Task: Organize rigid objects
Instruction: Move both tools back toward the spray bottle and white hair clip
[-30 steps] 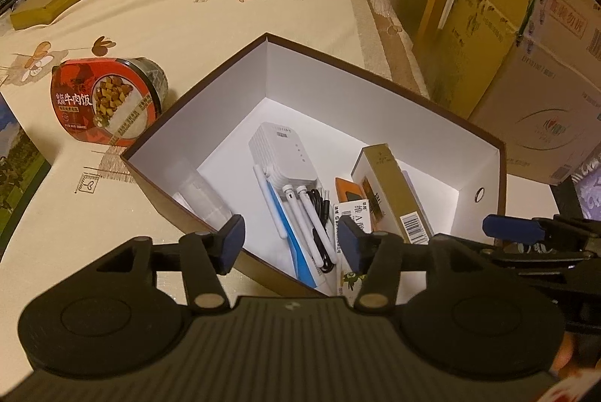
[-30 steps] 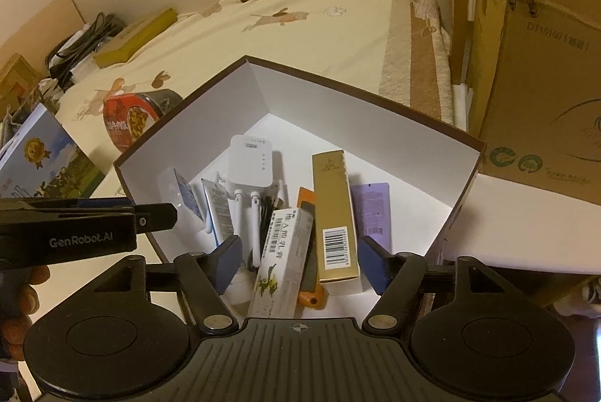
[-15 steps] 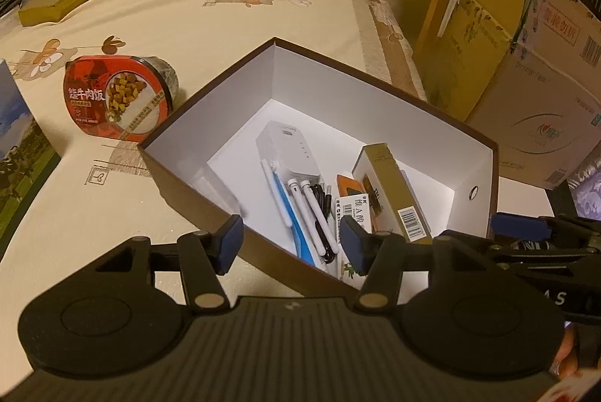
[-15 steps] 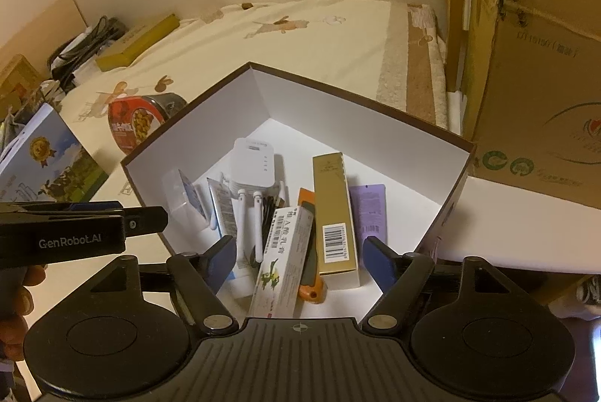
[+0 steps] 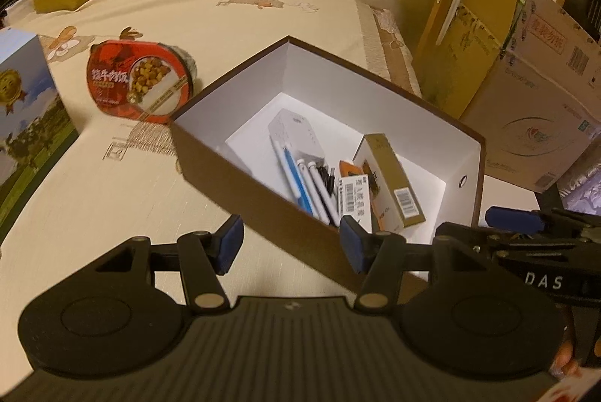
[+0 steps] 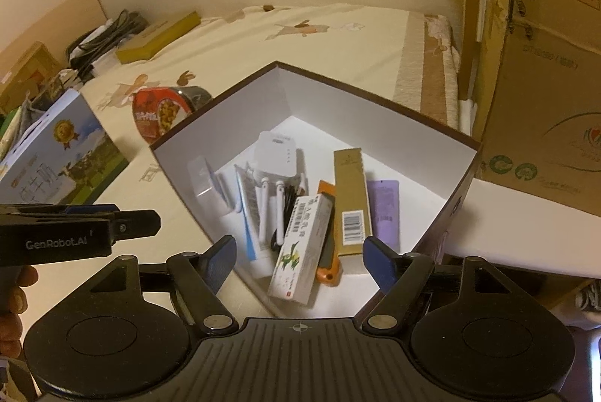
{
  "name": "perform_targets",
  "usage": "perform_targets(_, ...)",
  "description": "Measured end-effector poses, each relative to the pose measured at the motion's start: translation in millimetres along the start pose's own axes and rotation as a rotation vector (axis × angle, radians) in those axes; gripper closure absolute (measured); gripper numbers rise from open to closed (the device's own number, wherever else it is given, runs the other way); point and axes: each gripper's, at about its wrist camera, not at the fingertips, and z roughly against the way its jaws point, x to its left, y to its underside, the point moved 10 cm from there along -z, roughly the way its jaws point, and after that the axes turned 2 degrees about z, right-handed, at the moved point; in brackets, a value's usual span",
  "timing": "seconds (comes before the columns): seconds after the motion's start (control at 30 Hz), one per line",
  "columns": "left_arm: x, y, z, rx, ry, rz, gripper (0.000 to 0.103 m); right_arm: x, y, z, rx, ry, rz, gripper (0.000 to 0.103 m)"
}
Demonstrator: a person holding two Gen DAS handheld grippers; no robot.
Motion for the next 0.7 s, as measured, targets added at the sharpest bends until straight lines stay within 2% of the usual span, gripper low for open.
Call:
perform_targets(0.43, 35.1, 42.4, 31.4, 0.021, -0.047, 0.09, 0.051, 20.7, 30.0, 4.3, 0.061, -0.043, 0.011, 0.032)
perform_targets(0.7, 56.5, 90.3, 39.2, 0.091, -0.08, 0.153, 0.051, 42.9, 60.9, -1.2, 0.133, -0.076, 0.047, 0.032)
